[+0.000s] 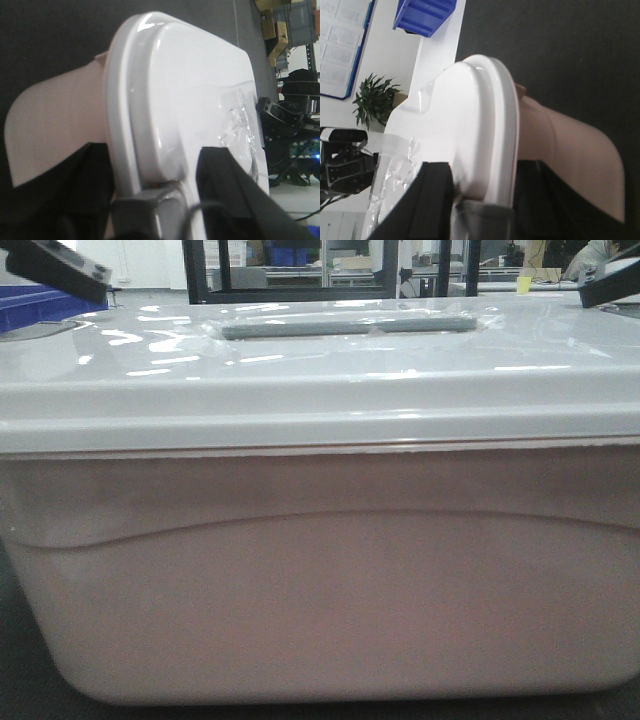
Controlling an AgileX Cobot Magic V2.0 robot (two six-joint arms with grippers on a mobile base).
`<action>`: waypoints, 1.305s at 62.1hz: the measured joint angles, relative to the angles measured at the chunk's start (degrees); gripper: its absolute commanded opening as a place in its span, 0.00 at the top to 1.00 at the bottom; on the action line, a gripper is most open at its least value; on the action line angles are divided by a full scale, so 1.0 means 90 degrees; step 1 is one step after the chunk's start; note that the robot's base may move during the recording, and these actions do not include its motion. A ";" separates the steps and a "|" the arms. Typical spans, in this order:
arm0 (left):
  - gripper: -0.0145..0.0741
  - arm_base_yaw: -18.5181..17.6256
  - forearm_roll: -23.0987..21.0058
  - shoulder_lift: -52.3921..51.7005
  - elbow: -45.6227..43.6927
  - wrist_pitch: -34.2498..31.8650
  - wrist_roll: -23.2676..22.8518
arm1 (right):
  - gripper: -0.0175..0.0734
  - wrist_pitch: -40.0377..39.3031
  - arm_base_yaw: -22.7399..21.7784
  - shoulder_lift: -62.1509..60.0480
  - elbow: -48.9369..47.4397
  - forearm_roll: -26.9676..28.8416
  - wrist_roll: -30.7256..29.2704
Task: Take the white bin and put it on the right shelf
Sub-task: 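Lift the pink bin off the table with both grippers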
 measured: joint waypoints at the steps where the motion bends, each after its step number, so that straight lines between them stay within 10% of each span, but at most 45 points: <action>1: 0.76 0.0000 -0.0015 0.0000 0.0013 -0.0027 0.0000 | 0.60 0.0001 -0.0014 0.0000 0.0000 0.0022 0.0012; 12: 0.99 0.0021 -0.0679 0.0025 0.0022 -0.0109 -0.0069 | 0.73 -0.0154 -0.0043 0.0011 0.0000 0.0229 0.0012; 34: 0.98 0.0021 -0.1661 0.0025 0.0008 -0.0060 -0.0069 | 0.74 -0.0208 -0.0043 -0.0078 0.0025 0.1254 0.0001; 81: 0.98 -0.0587 -0.2194 -0.0181 -0.2193 -0.0638 -0.0412 | 0.74 -0.1422 0.0461 -0.1331 -0.1352 0.1809 0.0635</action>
